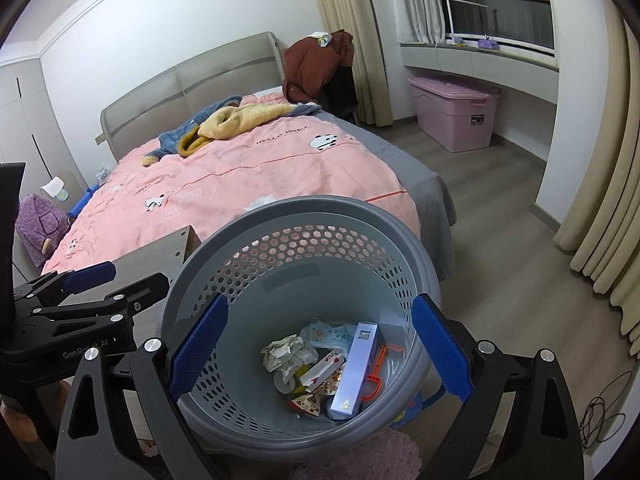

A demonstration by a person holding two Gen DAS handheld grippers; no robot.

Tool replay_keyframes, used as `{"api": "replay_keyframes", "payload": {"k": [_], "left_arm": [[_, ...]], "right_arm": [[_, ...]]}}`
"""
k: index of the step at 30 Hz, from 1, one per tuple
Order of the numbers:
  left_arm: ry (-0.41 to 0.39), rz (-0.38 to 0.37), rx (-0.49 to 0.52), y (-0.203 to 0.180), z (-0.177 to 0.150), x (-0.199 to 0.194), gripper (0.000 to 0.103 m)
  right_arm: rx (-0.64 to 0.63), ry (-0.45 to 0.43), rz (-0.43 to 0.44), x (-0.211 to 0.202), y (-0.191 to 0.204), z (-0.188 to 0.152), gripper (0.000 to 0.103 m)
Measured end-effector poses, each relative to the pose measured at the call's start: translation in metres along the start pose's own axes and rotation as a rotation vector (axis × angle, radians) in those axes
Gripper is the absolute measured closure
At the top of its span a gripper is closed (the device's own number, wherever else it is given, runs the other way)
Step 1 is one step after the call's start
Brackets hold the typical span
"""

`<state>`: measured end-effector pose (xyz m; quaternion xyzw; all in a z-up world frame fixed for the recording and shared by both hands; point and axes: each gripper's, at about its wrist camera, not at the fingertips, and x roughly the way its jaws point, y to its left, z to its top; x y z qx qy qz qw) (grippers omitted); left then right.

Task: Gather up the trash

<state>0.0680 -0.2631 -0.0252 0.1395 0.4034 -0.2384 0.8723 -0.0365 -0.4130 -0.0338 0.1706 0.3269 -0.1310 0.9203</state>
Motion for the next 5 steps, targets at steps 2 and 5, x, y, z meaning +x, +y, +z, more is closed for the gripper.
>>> {"api": "replay_keyframes", "payload": {"k": [2, 5], "left_arm": [[0.001, 0.000, -0.001, 0.0001, 0.0005, 0.0000, 0.022], [0.000, 0.000, 0.000, 0.0006, 0.0005, 0.0000, 0.022]], "right_arm": [[-0.001, 0.001, 0.000, 0.0000, -0.0001, 0.0000, 0.012], [-0.001, 0.001, -0.001, -0.0003, 0.0007, 0.0005, 0.012]]}}
